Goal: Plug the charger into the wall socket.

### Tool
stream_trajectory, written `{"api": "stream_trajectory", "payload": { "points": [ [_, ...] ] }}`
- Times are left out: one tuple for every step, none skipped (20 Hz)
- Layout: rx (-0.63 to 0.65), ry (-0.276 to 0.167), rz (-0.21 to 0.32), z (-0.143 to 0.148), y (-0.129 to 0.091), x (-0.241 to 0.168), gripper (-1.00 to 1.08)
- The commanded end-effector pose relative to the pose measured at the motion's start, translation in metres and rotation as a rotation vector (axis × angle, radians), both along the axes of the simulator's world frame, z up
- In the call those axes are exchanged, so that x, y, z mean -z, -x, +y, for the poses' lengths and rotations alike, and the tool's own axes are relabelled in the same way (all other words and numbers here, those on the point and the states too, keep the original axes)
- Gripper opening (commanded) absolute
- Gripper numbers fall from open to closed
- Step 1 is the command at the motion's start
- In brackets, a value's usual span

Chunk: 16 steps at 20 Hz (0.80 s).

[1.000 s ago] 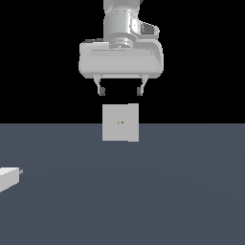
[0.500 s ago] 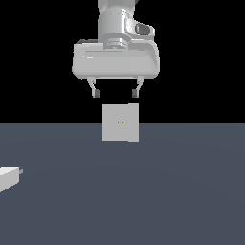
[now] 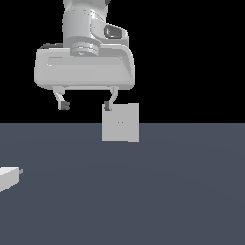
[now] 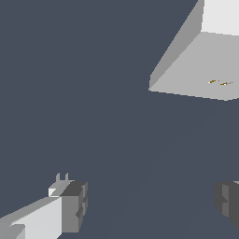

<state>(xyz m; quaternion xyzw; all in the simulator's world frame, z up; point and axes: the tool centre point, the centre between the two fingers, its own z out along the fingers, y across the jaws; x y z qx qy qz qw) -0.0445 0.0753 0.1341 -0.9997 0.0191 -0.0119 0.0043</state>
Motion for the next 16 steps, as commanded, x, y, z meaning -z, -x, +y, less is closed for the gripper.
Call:
{"api": "stream_trajectory", "payload": {
  "points": [
    [-0.002,0.001,-0.004,0.021,0.014,0.013,1.00],
    [-0.002,0.001,-0.006,0.030,0.019,0.018,1.00],
    [-0.003,0.002,-0.008,0.038,0.025,0.023,1.00],
    [-0.003,0.002,-0.010,0.045,0.030,0.028,1.00],
    [-0.003,0.003,-0.011,0.053,0.034,0.033,1.00],
    [-0.004,0.003,-0.013,0.061,0.039,0.037,1.00],
    [-0.004,0.004,-0.015,0.068,0.043,0.042,1.00],
    [-0.004,0.004,-0.016,0.074,0.047,0.046,1.00],
    [-0.004,0.005,-0.017,0.080,0.051,0.050,1.00],
    [-0.004,0.005,-0.019,0.086,0.054,0.053,1.00],
    [-0.004,0.006,-0.020,0.090,0.057,0.057,1.00],
    [-0.004,0.006,-0.021,0.095,0.059,0.059,1.00],
    [-0.004,0.007,-0.021,0.099,0.061,0.062,1.00],
    [-0.005,0.007,-0.022,0.102,0.063,0.064,1.00],
    [-0.005,0.008,-0.023,0.105,0.065,0.066,1.00],
    [-0.005,0.008,-0.023,0.108,0.066,0.068,1.00]
  ]
}}
